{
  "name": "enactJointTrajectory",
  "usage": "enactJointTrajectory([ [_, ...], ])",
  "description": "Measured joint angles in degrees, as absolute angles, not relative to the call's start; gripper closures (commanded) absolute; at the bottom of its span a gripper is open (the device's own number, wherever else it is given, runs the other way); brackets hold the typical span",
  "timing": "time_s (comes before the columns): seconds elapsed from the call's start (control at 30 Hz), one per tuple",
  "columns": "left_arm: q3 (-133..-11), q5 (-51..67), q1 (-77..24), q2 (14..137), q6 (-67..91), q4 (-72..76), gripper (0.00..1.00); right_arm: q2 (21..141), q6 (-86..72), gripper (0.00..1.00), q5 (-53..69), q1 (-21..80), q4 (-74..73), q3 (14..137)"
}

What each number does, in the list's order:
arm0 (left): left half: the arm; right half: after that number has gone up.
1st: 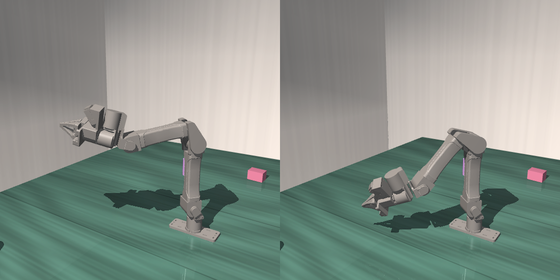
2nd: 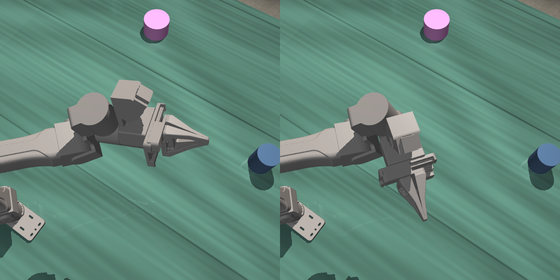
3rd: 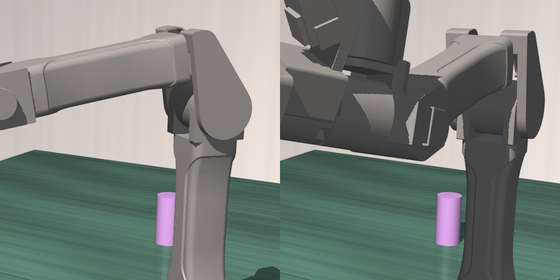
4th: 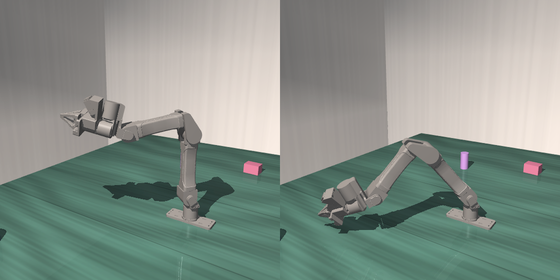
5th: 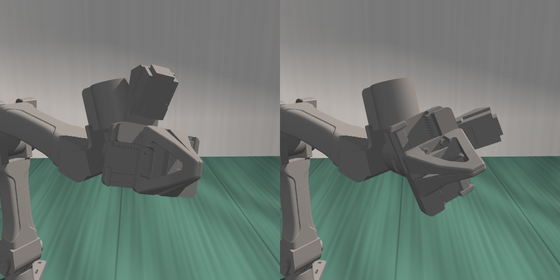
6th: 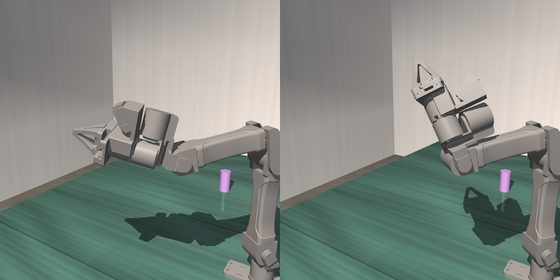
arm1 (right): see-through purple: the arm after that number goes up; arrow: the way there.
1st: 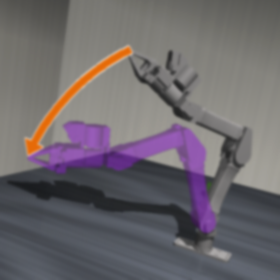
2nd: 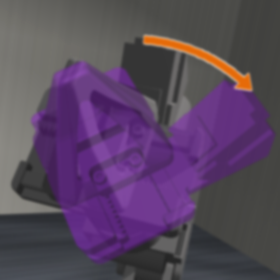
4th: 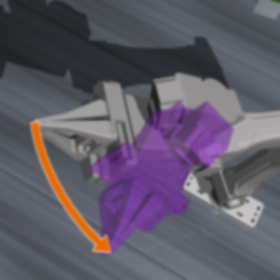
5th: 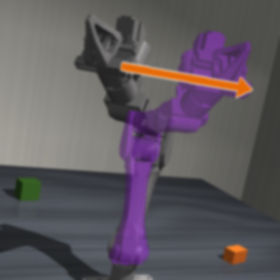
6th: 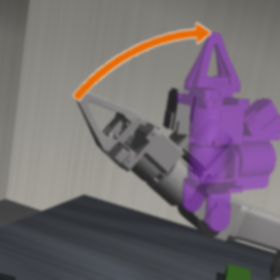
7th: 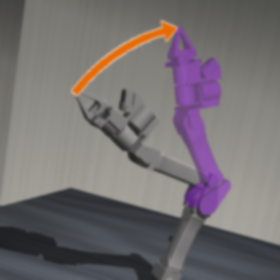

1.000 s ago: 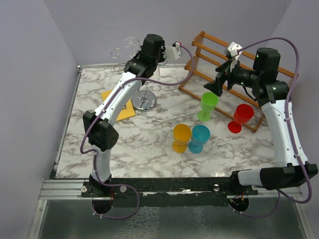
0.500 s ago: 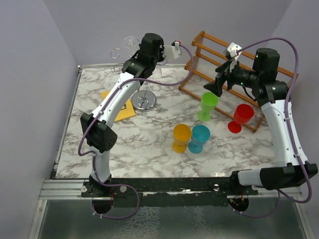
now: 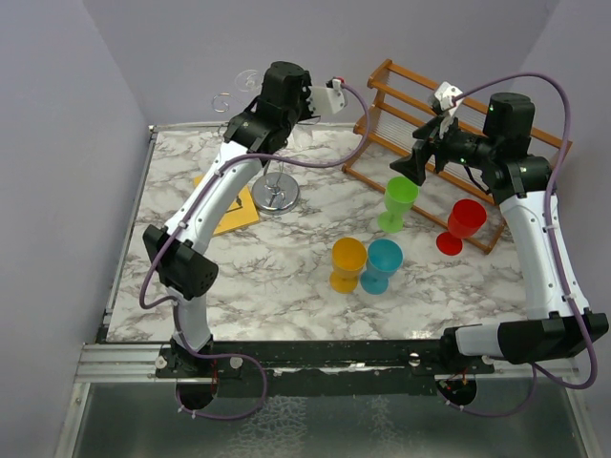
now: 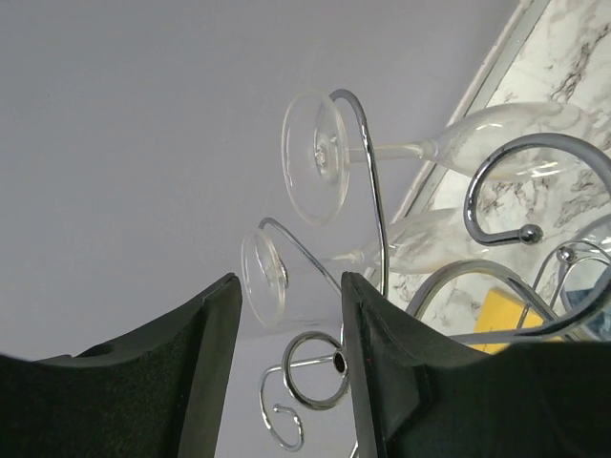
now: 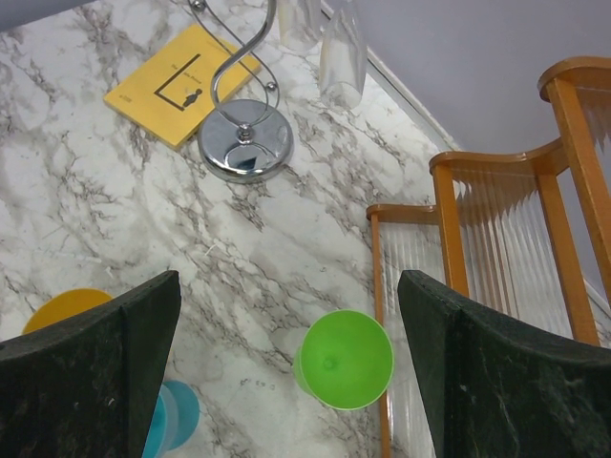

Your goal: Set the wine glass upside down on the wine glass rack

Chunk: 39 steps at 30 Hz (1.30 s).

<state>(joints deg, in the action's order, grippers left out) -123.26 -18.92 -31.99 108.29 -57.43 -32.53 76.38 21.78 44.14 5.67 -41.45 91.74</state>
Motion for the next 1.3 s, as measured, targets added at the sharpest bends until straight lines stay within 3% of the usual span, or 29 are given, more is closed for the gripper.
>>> enactJointTrajectory([
  [0.27,-123.3,-11.8,-32.0,104.8,-51.7,-37.8,0.37,76.4,23.0,0.05,40.6,5.7,-41.1,91.0],
  [0.37,-123.3,-7.5,-32.0,102.9,-48.2,-40.4,0.20,76.4,24.0,0.06,37.6,5.7,-41.1,89.8],
  [0.43,-123.7,-4.8,-32.0,101.8,-45.6,-42.5,0.03,76.4,24.8,0.07,35.2,5.7,-41.2,88.9],
  [0.47,-123.9,-3.5,-32.0,101.5,-44.4,-43.1,0.01,76.4,25.2,0.08,34.3,5.7,-41.3,88.7],
  [0.97,-117.0,10.4,-32.1,91.0,-29.7,-47.2,0.01,86.3,29.5,0.26,9.7,12.3,-43.7,81.5],
  [1.17,-114.2,10.6,-32.1,90.7,-29.1,-47.3,0.01,88.3,28.7,0.32,6.4,12.3,-43.7,81.1],
  [1.3,-114.1,10.7,-32.1,90.6,-29.0,-47.2,0.01,88.9,27.8,0.42,5.3,12.3,-43.7,81.1],
])
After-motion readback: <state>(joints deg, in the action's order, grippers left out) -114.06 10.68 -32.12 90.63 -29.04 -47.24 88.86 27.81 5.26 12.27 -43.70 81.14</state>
